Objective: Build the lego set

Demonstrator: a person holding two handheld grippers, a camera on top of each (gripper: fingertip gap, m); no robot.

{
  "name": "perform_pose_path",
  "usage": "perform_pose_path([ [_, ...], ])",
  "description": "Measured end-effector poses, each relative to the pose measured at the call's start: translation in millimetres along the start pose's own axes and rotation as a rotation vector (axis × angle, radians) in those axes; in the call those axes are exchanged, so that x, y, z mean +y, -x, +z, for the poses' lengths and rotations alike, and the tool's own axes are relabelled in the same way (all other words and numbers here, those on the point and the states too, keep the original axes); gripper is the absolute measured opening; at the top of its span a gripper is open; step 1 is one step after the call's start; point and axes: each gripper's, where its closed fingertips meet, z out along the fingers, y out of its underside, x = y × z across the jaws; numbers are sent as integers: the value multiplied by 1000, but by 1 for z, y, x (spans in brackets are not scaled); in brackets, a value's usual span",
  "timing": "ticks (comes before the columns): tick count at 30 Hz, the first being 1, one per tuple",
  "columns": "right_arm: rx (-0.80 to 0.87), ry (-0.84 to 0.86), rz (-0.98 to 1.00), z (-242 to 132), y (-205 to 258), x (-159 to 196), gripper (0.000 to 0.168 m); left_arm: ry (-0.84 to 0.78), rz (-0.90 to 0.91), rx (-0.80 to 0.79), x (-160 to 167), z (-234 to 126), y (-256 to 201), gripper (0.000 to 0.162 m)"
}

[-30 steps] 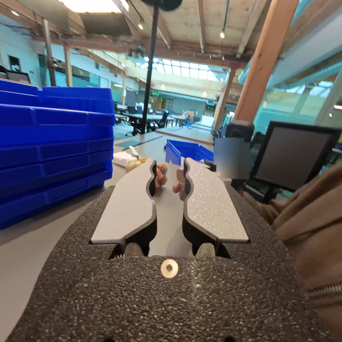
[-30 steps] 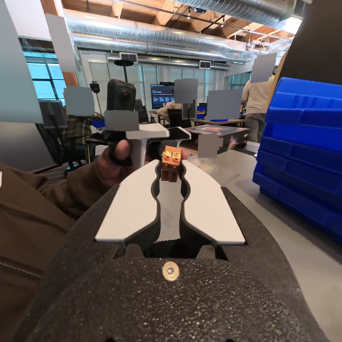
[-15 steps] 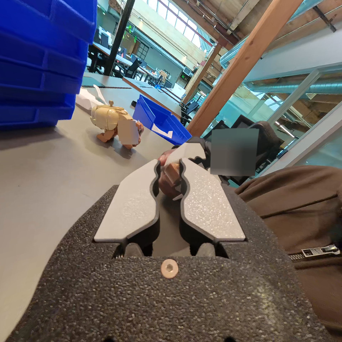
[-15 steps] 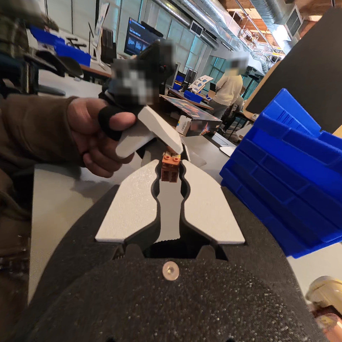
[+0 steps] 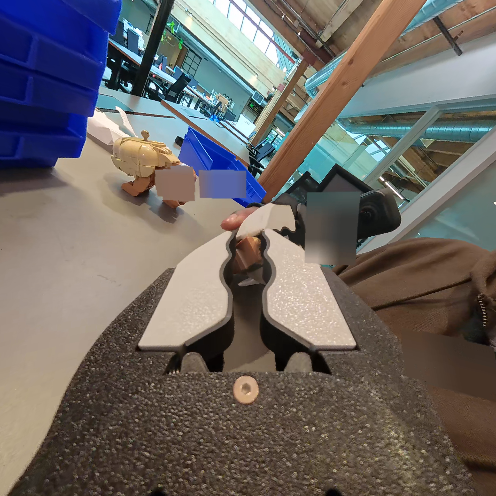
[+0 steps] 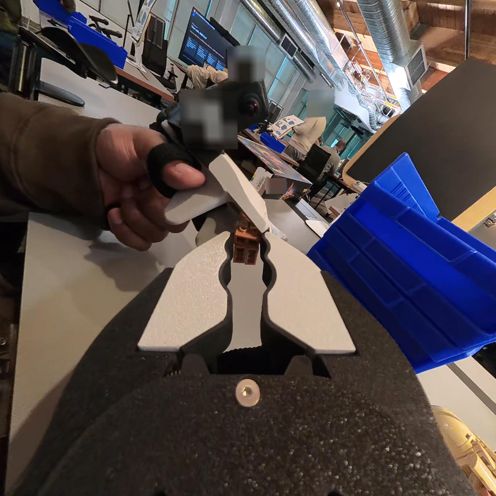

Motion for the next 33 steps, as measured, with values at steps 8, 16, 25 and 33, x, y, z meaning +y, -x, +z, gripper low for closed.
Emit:
perform_pose_path([
  [8,16,22,2,2,-2,4,23,-62,-57,20,-8,-4,1,16],
  [16,7,47,83,2,-5,10,17,-69,-42,6,-8,-3,1,17],
  [25,-167,-89,499,-9,-9,-4,16,-122,142,-17,-18,-6,-11,33],
  [33,-257,-139,622,-13,-6,-10,16,-66,271,-24,-7,-1,-18,19],
])
